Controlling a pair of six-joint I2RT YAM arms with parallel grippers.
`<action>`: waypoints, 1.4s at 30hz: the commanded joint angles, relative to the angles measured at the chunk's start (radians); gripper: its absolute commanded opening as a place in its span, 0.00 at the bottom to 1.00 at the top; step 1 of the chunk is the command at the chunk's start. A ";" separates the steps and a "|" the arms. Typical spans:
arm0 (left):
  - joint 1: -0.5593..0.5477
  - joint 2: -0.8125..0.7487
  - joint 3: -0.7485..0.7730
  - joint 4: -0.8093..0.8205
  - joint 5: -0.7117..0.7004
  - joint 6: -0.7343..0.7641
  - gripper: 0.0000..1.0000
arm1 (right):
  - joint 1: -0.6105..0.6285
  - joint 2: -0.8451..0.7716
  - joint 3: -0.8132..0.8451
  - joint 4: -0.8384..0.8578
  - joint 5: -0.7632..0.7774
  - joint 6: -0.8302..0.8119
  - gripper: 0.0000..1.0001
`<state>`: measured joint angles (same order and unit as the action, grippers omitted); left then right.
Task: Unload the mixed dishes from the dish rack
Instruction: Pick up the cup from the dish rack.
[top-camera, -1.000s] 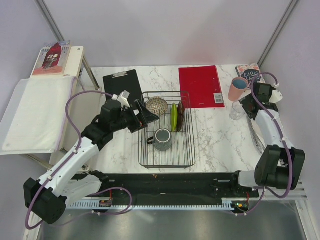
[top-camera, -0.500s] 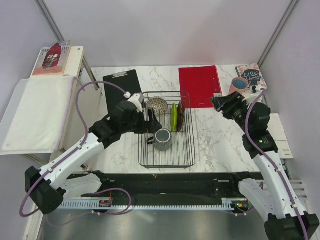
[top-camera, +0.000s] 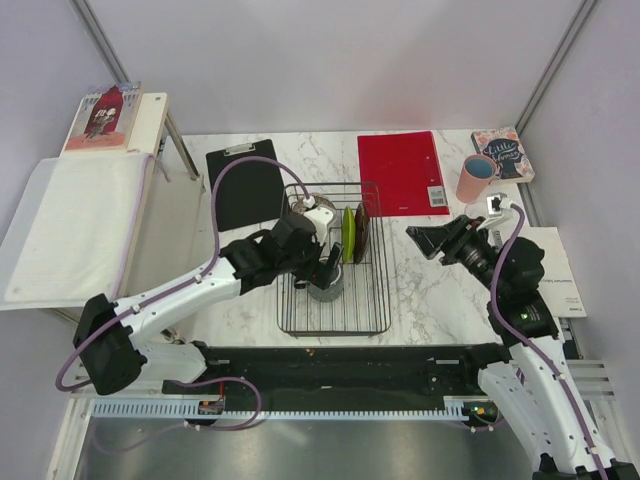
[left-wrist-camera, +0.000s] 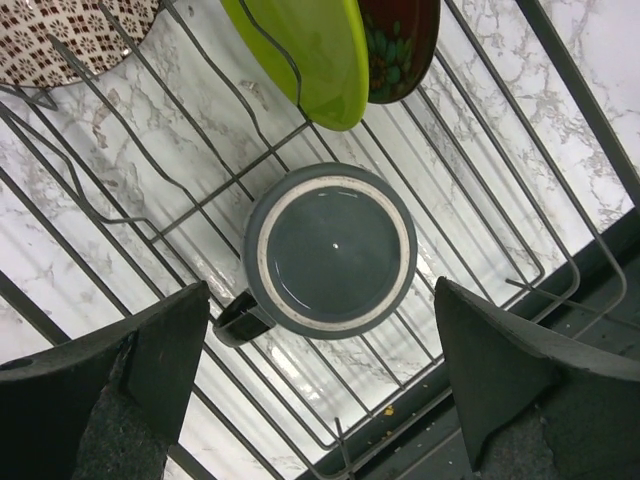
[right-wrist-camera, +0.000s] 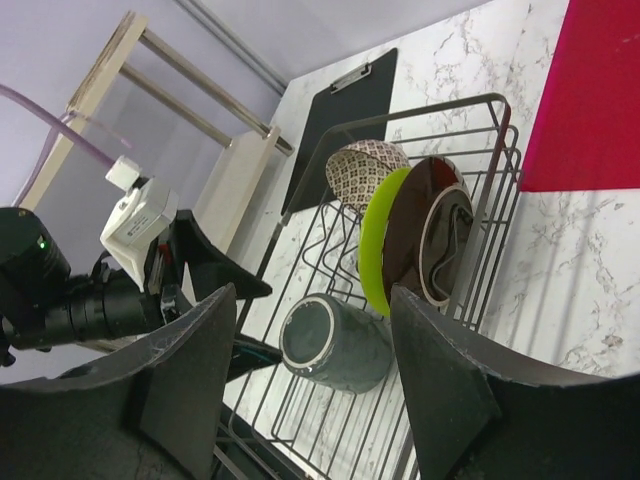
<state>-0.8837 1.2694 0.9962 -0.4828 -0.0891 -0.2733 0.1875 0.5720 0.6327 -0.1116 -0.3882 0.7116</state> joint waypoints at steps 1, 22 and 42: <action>-0.003 0.048 0.051 0.047 -0.018 0.108 0.99 | 0.013 -0.020 -0.051 0.046 -0.038 -0.006 0.70; -0.017 0.242 0.050 0.073 0.081 0.135 0.98 | 0.023 -0.024 -0.110 0.064 -0.051 0.006 0.70; -0.024 0.289 0.104 -0.008 -0.015 0.118 0.99 | 0.023 -0.024 -0.136 0.067 -0.054 0.012 0.70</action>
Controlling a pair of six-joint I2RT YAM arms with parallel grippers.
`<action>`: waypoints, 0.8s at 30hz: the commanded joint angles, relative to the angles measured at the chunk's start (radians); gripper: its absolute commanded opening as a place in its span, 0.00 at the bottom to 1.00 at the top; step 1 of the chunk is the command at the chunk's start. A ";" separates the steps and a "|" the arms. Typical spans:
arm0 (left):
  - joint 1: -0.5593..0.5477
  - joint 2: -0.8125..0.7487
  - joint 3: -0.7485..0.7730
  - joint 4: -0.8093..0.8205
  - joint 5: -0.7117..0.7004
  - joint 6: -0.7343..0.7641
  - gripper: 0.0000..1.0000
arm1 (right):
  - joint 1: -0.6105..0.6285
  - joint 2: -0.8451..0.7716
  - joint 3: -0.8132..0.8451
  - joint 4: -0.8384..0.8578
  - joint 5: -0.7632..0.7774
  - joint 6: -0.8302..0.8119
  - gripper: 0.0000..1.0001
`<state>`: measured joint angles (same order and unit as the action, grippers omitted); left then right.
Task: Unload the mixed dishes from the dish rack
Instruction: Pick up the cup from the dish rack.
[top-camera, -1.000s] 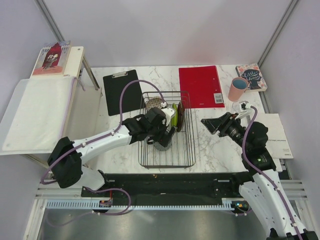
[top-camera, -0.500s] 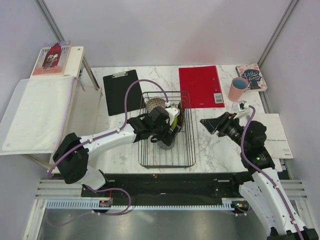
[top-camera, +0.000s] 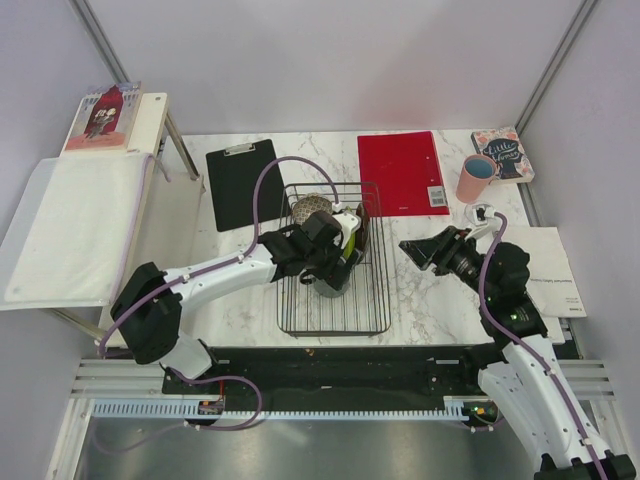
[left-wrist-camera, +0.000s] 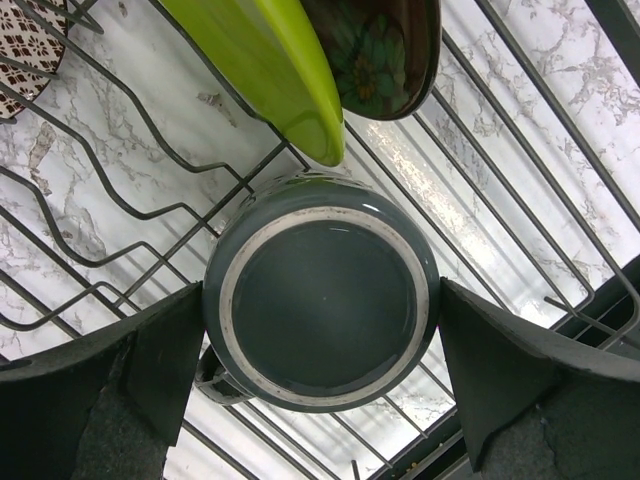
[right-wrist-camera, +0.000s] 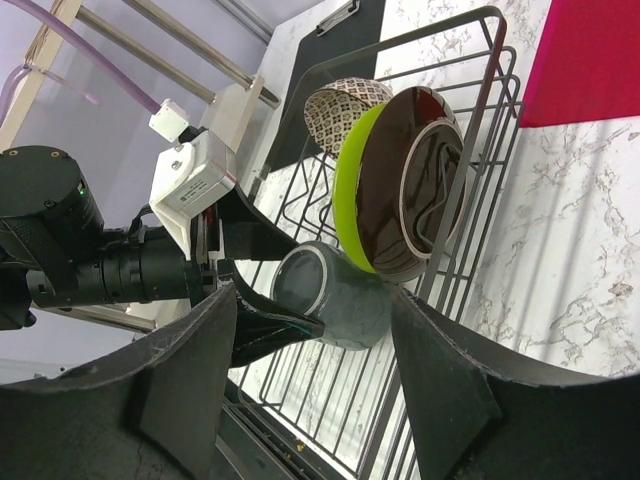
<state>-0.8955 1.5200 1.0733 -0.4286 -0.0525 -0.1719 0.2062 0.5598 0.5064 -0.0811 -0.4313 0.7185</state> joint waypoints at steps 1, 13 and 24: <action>-0.017 0.045 0.028 -0.065 -0.061 0.017 0.99 | 0.004 -0.014 -0.011 0.035 -0.011 0.002 0.70; -0.068 0.074 0.050 -0.127 -0.225 0.025 0.97 | 0.004 -0.012 -0.020 0.029 -0.004 -0.001 0.70; -0.085 0.080 0.066 -0.145 -0.244 0.029 0.72 | 0.002 -0.023 -0.029 0.029 -0.001 0.004 0.71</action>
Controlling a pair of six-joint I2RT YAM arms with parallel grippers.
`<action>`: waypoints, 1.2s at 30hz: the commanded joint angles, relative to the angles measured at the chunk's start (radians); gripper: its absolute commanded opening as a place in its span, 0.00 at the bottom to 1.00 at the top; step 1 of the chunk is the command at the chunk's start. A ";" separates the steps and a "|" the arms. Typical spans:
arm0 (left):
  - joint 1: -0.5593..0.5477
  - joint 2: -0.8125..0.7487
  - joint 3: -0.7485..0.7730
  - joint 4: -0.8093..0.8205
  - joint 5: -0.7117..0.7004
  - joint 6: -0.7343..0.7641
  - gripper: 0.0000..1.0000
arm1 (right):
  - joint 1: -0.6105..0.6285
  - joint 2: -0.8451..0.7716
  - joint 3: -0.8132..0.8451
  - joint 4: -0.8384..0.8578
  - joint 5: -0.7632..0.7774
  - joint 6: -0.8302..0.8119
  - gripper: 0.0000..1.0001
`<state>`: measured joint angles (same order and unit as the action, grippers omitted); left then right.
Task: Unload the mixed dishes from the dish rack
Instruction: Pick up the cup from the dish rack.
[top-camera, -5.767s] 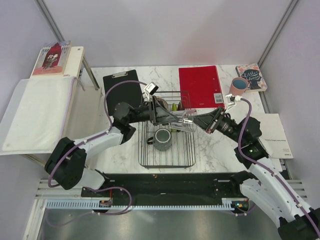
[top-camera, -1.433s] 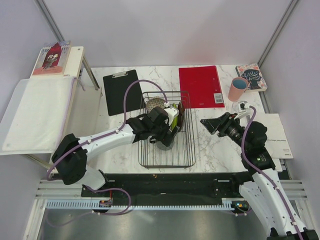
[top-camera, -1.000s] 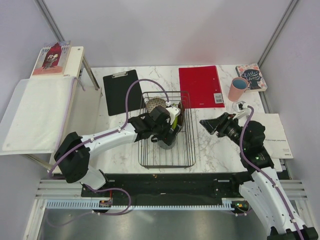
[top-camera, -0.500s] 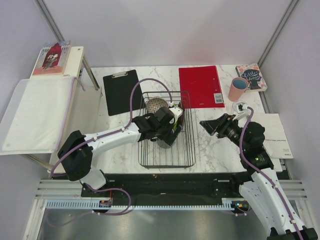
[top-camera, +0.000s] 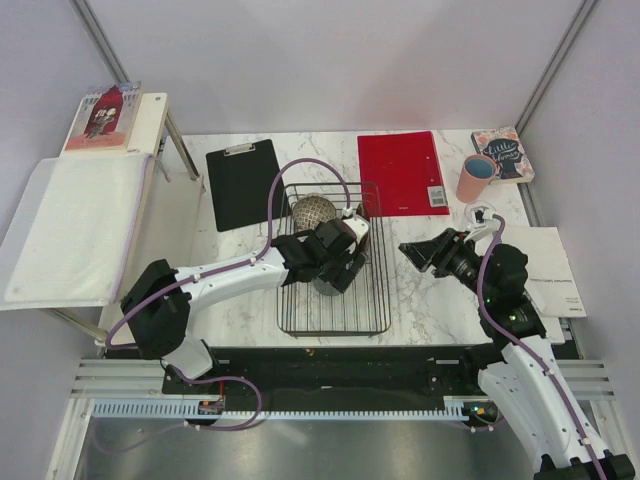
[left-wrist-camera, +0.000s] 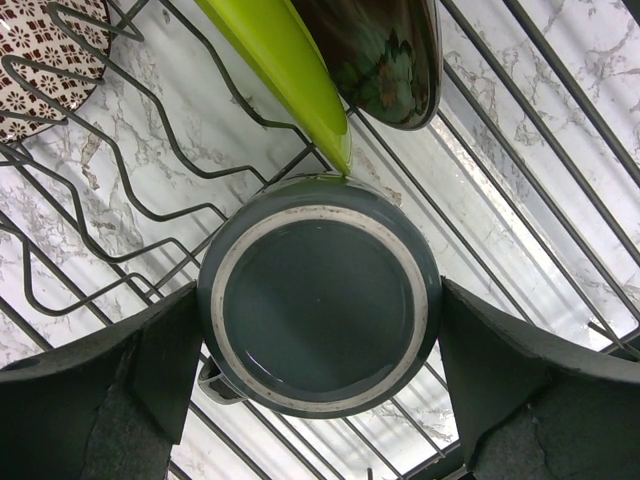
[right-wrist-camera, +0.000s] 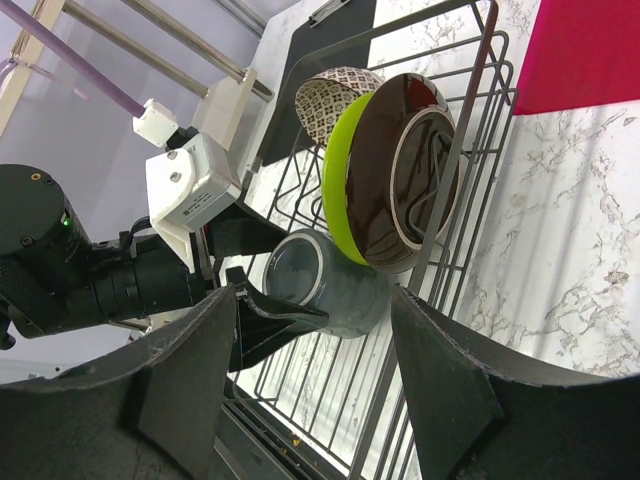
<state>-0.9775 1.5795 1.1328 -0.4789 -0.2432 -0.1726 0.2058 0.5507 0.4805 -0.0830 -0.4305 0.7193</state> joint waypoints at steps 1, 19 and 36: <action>-0.004 0.014 0.013 -0.099 -0.050 0.031 0.62 | 0.004 -0.015 -0.003 0.029 -0.002 0.003 0.70; 0.002 -0.257 0.114 -0.144 0.139 0.007 0.02 | 0.004 -0.020 0.061 -0.004 -0.001 0.000 0.71; 0.371 -0.415 -0.157 0.527 1.048 -0.468 0.02 | 0.004 -0.057 0.191 -0.146 0.122 -0.035 0.72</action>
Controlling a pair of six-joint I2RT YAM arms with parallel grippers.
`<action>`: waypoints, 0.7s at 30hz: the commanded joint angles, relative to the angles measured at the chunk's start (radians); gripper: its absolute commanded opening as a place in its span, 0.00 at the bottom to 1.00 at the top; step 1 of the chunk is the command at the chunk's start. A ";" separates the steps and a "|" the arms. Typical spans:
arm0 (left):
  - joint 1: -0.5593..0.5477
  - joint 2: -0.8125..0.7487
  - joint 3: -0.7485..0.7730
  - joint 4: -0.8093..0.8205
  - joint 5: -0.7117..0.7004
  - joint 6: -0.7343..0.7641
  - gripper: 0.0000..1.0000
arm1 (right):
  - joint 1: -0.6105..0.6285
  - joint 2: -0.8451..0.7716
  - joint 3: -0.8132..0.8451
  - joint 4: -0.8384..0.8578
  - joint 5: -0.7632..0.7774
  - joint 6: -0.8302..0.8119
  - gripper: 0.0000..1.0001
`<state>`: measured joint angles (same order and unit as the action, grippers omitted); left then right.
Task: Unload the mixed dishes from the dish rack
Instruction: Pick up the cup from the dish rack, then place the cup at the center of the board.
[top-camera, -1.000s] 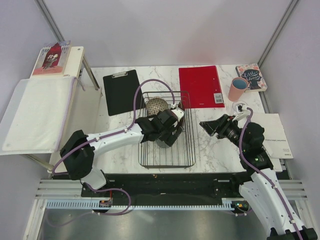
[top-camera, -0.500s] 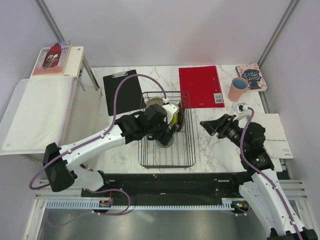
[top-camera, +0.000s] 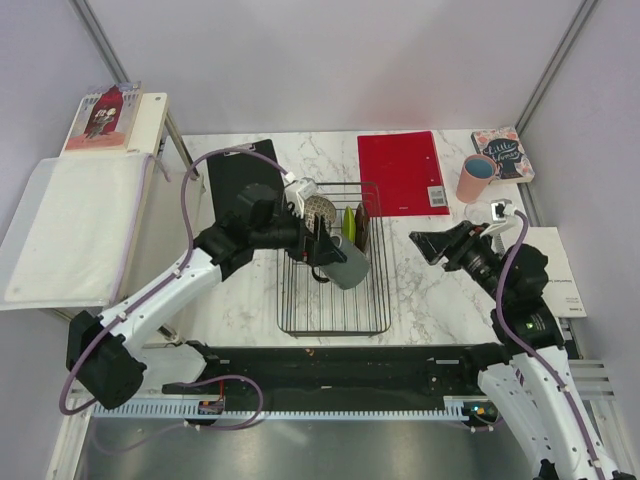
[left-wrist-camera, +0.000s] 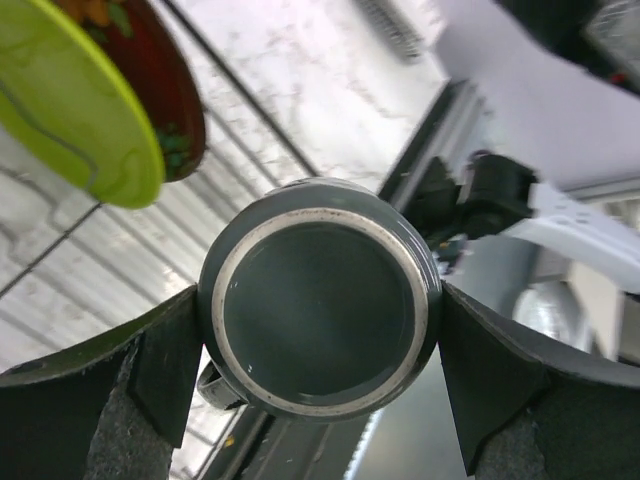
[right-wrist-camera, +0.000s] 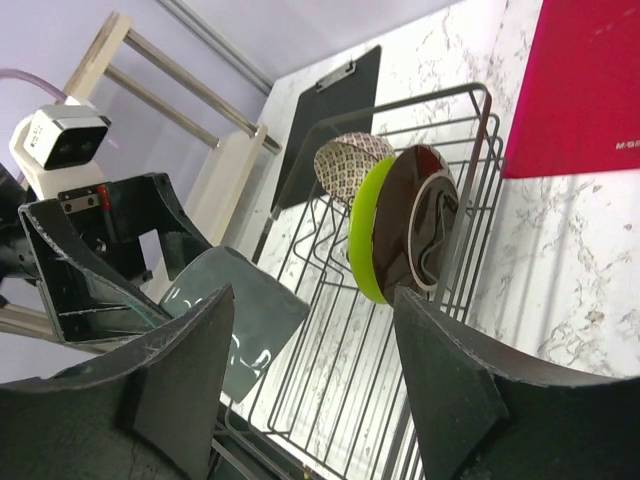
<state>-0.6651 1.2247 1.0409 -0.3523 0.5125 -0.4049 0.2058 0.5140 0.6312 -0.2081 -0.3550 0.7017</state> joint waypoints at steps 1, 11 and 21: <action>0.073 -0.063 -0.087 0.459 0.316 -0.279 0.02 | 0.003 -0.023 0.038 -0.020 0.047 -0.018 0.72; 0.154 0.080 -0.301 1.290 0.351 -0.935 0.02 | 0.004 -0.042 0.012 -0.011 -0.001 -0.030 0.73; 0.153 0.190 -0.361 1.615 0.170 -1.129 0.02 | 0.004 -0.043 -0.057 0.151 -0.180 0.048 0.72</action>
<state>-0.5137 1.4178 0.6571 1.0012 0.7513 -1.4029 0.2058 0.4747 0.5976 -0.1768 -0.4358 0.7105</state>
